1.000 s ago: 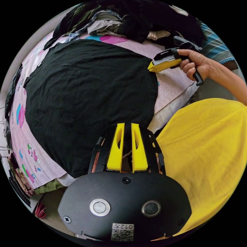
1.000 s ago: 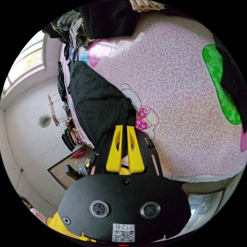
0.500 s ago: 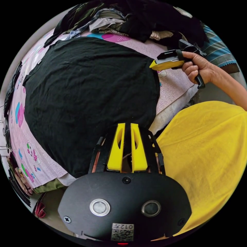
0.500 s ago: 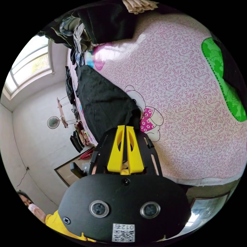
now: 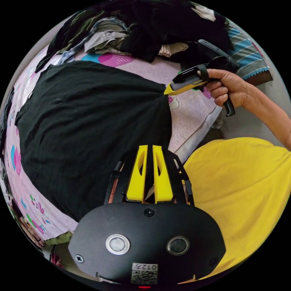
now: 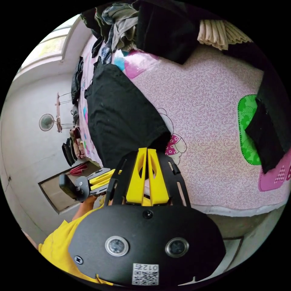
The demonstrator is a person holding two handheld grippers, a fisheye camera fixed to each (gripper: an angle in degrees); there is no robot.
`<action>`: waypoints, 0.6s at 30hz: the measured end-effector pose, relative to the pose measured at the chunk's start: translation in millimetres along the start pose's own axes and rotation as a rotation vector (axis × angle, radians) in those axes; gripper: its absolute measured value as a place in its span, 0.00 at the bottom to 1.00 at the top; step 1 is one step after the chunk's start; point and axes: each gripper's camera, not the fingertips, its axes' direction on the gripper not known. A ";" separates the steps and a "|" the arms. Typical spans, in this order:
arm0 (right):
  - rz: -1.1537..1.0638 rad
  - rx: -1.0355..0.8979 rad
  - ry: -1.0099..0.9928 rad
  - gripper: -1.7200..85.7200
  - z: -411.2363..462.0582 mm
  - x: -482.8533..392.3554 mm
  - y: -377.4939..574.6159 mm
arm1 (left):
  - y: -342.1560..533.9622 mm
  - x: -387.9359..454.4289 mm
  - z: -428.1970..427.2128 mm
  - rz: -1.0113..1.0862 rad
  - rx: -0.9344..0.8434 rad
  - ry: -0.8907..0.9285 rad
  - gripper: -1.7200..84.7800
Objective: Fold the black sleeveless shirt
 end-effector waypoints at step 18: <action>-0.508 0.022 0.440 0.08 36.1 -91.4 99.5 | 87.0 -30.6 -28.6 -0.171 0.061 -0.040 0.02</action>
